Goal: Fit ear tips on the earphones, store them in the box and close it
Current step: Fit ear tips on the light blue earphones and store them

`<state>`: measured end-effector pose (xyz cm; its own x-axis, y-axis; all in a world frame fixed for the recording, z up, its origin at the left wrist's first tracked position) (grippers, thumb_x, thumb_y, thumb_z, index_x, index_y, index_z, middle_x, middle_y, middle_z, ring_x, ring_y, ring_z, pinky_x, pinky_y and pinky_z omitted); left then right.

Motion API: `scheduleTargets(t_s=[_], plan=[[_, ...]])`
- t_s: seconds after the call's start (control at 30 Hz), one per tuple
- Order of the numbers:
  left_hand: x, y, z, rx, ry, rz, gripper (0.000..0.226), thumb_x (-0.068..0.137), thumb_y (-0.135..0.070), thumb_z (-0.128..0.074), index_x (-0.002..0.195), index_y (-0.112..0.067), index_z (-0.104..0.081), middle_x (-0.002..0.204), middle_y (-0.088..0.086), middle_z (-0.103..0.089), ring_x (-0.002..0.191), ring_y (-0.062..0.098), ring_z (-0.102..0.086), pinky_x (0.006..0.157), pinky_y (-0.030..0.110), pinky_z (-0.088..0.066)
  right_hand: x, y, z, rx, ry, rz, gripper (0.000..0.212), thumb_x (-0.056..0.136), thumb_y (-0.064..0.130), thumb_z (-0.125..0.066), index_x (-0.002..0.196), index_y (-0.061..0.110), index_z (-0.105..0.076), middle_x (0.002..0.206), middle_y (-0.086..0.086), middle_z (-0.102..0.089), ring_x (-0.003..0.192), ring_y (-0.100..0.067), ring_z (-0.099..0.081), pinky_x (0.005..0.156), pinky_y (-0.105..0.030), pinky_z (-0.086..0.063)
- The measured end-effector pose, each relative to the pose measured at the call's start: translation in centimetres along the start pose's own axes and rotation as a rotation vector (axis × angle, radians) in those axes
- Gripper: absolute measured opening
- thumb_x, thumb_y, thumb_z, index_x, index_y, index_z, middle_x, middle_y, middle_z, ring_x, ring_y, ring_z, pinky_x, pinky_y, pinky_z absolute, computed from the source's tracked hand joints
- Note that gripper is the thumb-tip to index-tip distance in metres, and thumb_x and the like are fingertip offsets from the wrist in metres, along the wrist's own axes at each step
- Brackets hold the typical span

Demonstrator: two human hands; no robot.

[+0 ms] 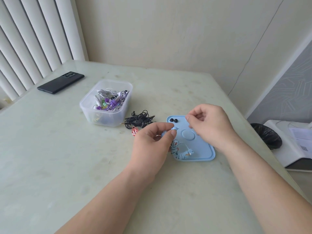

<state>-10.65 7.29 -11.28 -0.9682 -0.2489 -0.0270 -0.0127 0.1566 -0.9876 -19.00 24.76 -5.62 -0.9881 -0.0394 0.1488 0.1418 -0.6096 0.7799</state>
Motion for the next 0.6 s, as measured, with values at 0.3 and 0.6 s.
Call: scheduleTargets(t_s=[0.3, 0.6], plan=[[0.2, 0.2, 0.2, 0.014, 0.004, -0.039, 0.011, 0.095, -0.017, -0.075, 0.105, -0.022, -0.079, 0.095, 0.008, -0.078, 0.079, 0.016, -0.067, 0.083, 0.048, -0.064, -4.8, -1.0, -2.6, 0.845, 0.176, -0.232, 0.010, 0.090, 0.003, -0.070, 0.099, 0.000, -0.074, 0.086, -0.016, -0.075, 0.069, -0.018, -0.066, 0.055, -0.026, -0.051], [-0.2, -0.3, -0.6, 0.018, 0.041, -0.083, 0.010, 0.094, -0.016, -0.075, 0.105, -0.016, -0.077, 0.081, -0.006, -0.076, 0.071, 0.010, -0.062, 0.076, 0.042, -0.060, -4.8, -2.4, -3.4, 0.844, 0.224, -0.271, 0.009, 0.090, 0.008, -0.071, 0.094, 0.002, -0.076, 0.082, -0.011, -0.074, 0.064, -0.013, -0.058, 0.047, -0.023, -0.038]])
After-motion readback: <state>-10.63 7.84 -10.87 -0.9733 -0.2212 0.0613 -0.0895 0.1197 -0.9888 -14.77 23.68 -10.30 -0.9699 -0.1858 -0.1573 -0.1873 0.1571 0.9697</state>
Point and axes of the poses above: each hand's wrist, its own x-axis towards the middle knuckle, its own z-axis out of the back of the hand, y = z × x, the point moved 8 cm from there along x, towards the middle knuckle
